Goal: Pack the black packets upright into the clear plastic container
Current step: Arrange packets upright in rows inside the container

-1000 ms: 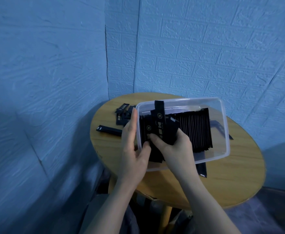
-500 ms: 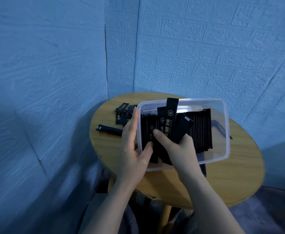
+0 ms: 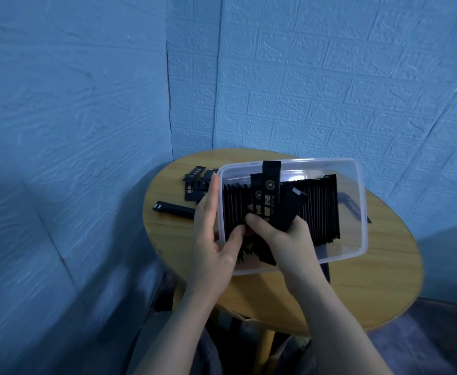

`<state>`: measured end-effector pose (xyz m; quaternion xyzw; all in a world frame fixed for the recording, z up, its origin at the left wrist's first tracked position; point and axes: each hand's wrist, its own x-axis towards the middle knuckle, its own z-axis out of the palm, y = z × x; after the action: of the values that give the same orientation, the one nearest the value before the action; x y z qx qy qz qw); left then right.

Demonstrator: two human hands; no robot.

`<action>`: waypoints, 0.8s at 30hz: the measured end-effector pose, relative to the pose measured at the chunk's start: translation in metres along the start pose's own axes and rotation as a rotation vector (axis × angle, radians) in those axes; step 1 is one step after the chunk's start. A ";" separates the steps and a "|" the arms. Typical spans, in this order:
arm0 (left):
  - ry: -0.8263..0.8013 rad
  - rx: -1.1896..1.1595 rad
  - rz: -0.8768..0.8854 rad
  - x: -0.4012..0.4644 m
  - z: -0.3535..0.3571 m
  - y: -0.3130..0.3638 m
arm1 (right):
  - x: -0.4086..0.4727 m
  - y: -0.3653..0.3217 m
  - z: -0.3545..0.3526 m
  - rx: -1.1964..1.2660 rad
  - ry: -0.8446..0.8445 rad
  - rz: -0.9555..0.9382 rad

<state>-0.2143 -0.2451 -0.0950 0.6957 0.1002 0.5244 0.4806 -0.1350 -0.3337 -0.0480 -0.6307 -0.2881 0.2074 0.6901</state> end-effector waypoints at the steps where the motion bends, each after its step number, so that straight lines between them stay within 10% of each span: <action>1: 0.004 -0.004 -0.005 0.000 0.000 0.000 | 0.000 0.001 0.000 -0.005 0.010 -0.003; 24: 0.008 -0.001 -0.004 0.001 0.001 0.001 | 0.000 0.002 -0.005 -0.319 -0.006 -0.091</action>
<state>-0.2137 -0.2453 -0.0941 0.6931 0.1035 0.5264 0.4814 -0.1317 -0.3369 -0.0504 -0.7179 -0.3476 0.1292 0.5892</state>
